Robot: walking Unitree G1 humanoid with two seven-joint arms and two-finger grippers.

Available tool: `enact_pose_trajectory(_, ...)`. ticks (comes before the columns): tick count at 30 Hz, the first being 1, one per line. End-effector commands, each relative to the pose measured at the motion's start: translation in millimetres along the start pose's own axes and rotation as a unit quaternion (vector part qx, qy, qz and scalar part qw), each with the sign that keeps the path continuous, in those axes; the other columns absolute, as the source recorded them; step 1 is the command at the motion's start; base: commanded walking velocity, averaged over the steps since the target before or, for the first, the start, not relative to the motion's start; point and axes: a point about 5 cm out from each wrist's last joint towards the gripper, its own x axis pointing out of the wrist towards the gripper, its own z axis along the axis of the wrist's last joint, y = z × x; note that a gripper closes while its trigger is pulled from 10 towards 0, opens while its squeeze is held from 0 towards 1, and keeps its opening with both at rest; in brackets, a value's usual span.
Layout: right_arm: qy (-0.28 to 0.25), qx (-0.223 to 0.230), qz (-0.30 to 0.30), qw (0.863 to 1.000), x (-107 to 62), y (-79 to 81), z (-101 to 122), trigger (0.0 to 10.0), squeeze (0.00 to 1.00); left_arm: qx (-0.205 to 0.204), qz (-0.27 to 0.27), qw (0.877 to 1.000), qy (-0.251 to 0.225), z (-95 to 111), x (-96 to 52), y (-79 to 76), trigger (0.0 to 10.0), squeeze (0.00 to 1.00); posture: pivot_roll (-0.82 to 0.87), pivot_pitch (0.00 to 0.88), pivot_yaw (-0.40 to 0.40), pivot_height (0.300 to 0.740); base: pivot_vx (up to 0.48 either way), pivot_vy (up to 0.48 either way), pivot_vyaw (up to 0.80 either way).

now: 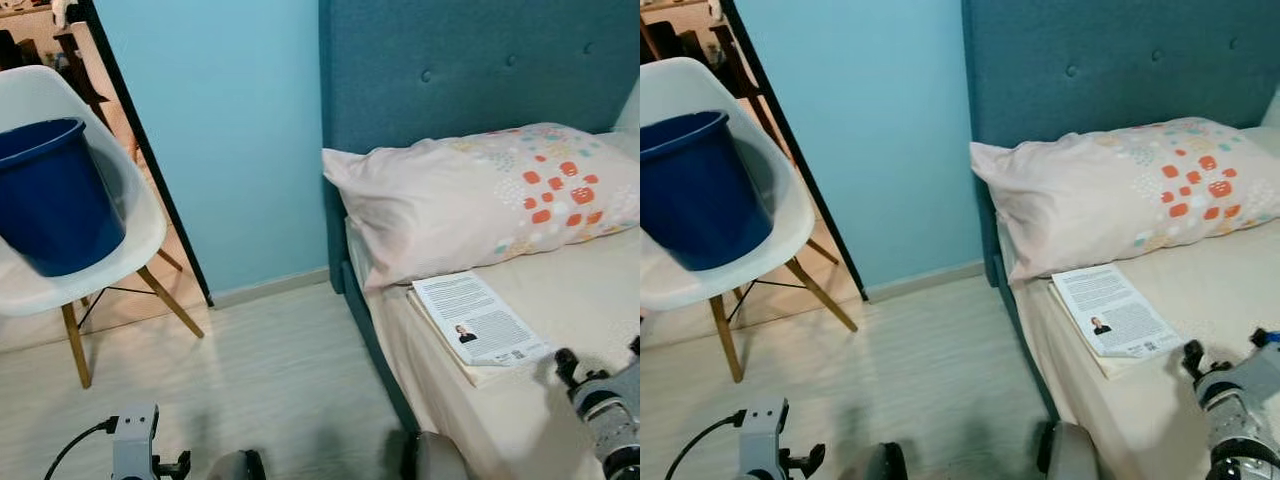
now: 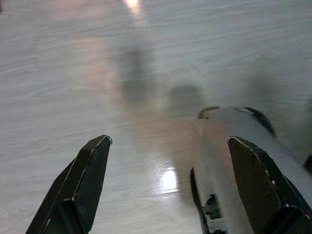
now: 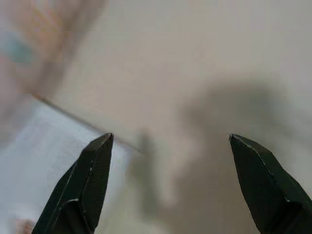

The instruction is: Clean up the room

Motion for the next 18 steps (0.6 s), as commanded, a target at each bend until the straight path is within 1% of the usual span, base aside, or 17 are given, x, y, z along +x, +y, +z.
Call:
enact_pose_trajectory(1,-0.033,0.011,0.119,0.992,6.6,40.9,4,10.0,0.0,-0.012,0.022,1.0,0.005,1,1.2,1.0,10.0,0.0,-0.04,0.0,0.014,0.57,0.0,0.0,0.0)
enact_pose_trajectory(2,-0.033,0.011,0.119,0.992,6.6,40.9,4,10.0,0.0,-0.012,0.022,1.0,0.005,1,1.2,1.0,10.0,0.0,-0.04,0.0,0.014,0.57,0.0,0.0,0.0)
enact_pose_trajectory(3,-0.034,0.004,0.158,0.987,7.7,56.7,2,10.0,0.0,-0.012,0.035,0.999,0.0,4,2.2,2.3,10.0,0.0,-0.04,0.0,0.012,0.575,0.0,0.0,0.0)
enact_pose_trajectory(5,-0.039,-0.002,0.204,0.978,8.3,78.7,-1,10.0,0.0,-0.016,0.055,0.998,-0.01,11,3.9,4.0,10.0,0.0,-0.03,0.0,0.002,0.585,0.0,0.0,0.0)
enact_pose_trajectory(6,-0.044,-0.002,0.216,0.975,8.3,86.0,-2,10.0,0.0,-0.019,0.061,0.998,-0.013,13,4.7,4.3,10.0,0.0,-0.03,0.0,0.002,0.589,0.0,0.0,0.0)
enact_pose_trajectory(7,-0.046,-0.001,0.223,0.974,8.2,90.0,-2,10.0,0.0,-0.02,0.065,0.998,-0.016,15,5.2,4.4,10.0,0.0,-0.03,0.0,0.002,0.594,0.0,0.0,0.0)
enact_pose_trajectory(8,-0.048,0.003,0.244,0.969,7.6,98.9,-3,10.0,0.0,-0.024,0.073,0.997,-0.018,18,5.8,5.2,10.0,0.0,-0.03,0.0,-0.001,0.599,0.0,0.0,0.0)
enact_pose_trajectory(9,-0.048,0.003,0.244,0.969,7.6,98.9,-3,10.0,0.0,-0.024,0.073,0.997,-0.018,18,5.8,5.2,10.0,0.0,-0.03,0.0,-0.001,0.599,0.0,0.0,0.0)
enact_pose_trajectory(10,-0.036,-0.002,0.291,0.956,5.0,117.3,-10,10.0,0.0,-0.03,0.084,0.996,-0.025,22,6.8,6.5,10.0,0.0,-0.03,0.0,-0.011,0.608,0.0,0.0,0.0)
enact_pose_trajectory(11,-0.036,-0.002,0.291,0.956,5.0,117.3,-10,10.0,0.0,-0.03,0.084,0.996,-0.025,22,6.8,6.5,10.0,0.0,-0.03,0.0,-0.011,0.608,0.0,0.0,0.0)
enact_pose_trajectory(12,-0.027,-0.007,0.314,0.949,3.3,126.2,-14,10.0,0.0,-0.032,0.088,0.995,-0.028,25,7.3,7.0,10.0,0.0,-0.03,0.0,-0.011,0.613,0.0,0.0,0.0)
enact_pose_trajectory(13,-0.002,-0.031,0.346,0.938,-0.9,137.3,-28,10.0,0.0,-0.034,0.095,0.994,-0.029,27,7.9,7.1,10.0,0.0,-0.03,0.0,-0.018,0.618,0.0,0.0,0.0)
enact_pose_trajectory(14,0.016,-0.048,0.368,0.929,-4.2,144.3,-38,10.0,0.0,-0.035,0.1,0.994,-0.029,28,8.3,7.2,10.0,0.0,-0.03,0.0,-0.018,0.623,0.0,0.0,0.0)
enact_pose_trajectory(15,0.016,-0.048,0.368,0.929,-4.2,144.3,-38,10.0,0.0,-0.035,0.1,0.994,-0.029,28,8.3,7.2,10.0,0.0,-0.03,0.0,-0.018,0.623,0.0,0.0,0.0)
enact_pose_trajectory(17,0.081,-0.106,0.396,0.909,-14.9,150.5,-78,10.0,0.0,-0.039,0.107,0.993,-0.026,28,9.2,5.6,10.0,0.0,-0.04,0.0,-0.032,0.632,0.0,0.0,0.0)
enact_pose_trajectory(18,0.081,-0.106,0.396,0.909,-14.9,150.5,-78,10.0,0.0,-0.039,0.107,0.993,-0.026,28,9.2,5.6,10.0,0.0,-0.04,0.0,-0.032,0.632,0.0,0.0,0.0)
